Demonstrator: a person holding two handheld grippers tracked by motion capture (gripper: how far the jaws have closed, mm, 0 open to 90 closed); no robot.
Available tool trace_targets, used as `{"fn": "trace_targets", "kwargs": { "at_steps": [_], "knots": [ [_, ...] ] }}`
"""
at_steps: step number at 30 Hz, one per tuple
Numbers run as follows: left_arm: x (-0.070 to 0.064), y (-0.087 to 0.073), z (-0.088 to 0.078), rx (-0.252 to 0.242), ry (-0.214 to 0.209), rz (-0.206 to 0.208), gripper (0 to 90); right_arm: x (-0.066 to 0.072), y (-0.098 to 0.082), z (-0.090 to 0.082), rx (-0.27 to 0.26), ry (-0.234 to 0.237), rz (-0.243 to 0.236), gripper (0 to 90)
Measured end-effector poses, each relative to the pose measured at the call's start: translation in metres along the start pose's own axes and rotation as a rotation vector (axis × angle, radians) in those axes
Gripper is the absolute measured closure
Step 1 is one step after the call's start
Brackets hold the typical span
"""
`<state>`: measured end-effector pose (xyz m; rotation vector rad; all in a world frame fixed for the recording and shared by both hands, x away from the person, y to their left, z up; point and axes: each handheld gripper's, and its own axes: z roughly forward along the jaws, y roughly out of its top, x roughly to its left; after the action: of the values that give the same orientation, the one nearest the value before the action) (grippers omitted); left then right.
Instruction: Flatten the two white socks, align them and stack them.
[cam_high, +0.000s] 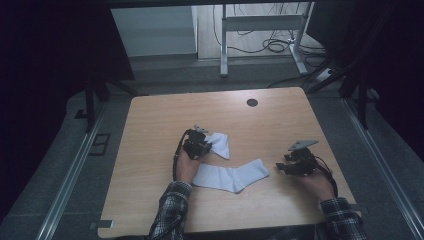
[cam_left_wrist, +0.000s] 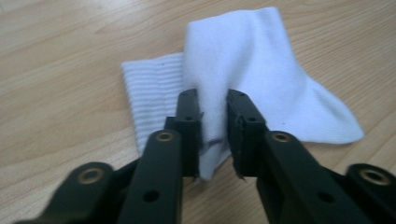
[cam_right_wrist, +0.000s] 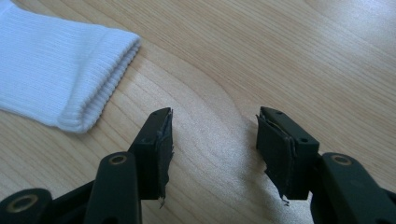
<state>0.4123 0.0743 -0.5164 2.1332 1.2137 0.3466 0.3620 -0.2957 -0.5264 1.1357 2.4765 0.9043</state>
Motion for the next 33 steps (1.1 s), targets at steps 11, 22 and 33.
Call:
{"fn": "trace_targets", "kwargs": {
  "at_steps": [11, 22, 33],
  "knots": [
    [-0.042, 0.057, -0.044, -0.200, -0.115, 0.030, 81.4, 0.000, -0.001, 0.000, -0.005, 0.004, 0.006, 43.7],
    [-0.044, 0.059, -0.075, -0.195, -0.012, 0.081, 80.4, 0.000, -0.001, 0.001, -0.007, 0.005, 0.005, 42.7],
    [-0.005, -0.011, -0.025, -0.017, 0.058, -0.004, 62.5, 0.000, 0.001, 0.001, -0.008, 0.002, 0.014, 44.1]
  ]
}}
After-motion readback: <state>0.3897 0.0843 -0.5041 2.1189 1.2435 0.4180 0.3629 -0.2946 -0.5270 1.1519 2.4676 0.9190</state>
